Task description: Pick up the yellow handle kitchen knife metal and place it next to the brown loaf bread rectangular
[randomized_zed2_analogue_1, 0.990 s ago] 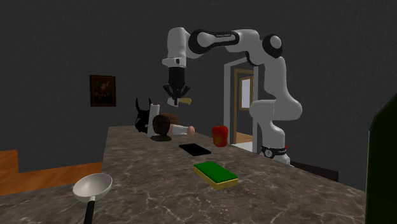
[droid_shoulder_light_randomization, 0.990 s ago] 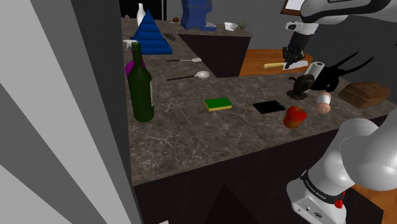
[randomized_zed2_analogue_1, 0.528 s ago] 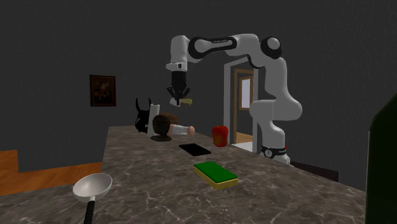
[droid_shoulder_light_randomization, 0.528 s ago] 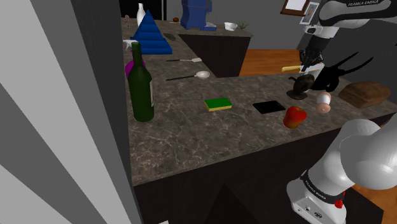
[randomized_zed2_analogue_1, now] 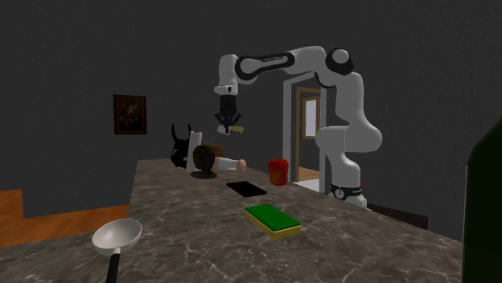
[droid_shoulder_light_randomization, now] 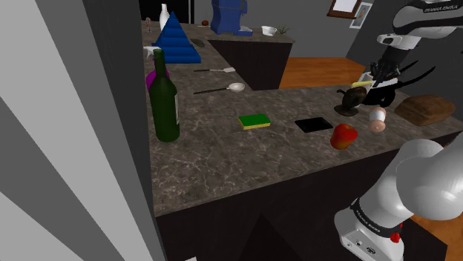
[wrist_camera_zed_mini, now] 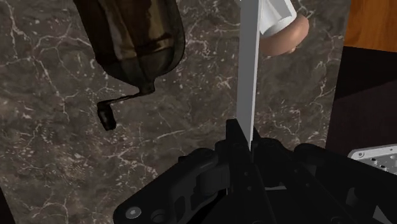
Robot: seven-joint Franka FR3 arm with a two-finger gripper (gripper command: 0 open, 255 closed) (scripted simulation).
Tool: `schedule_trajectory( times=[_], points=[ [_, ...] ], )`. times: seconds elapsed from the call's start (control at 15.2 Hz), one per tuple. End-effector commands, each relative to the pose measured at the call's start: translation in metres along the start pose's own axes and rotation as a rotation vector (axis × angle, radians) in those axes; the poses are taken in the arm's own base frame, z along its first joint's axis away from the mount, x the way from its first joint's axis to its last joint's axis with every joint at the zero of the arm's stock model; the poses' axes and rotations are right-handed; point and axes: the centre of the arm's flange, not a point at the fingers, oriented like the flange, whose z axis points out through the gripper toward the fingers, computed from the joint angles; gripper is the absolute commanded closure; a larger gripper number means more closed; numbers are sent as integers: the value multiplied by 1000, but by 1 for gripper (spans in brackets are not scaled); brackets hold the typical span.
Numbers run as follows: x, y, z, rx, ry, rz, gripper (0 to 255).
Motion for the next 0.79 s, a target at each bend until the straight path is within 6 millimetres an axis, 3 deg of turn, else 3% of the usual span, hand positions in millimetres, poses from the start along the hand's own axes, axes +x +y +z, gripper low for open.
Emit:
schedule_trajectory(
  times=[0.0,0.73],
  points=[
    [-25,-11,-2,0,0,-2,255],
    [-156,-74,0,0,0,-2,255]
  ],
)
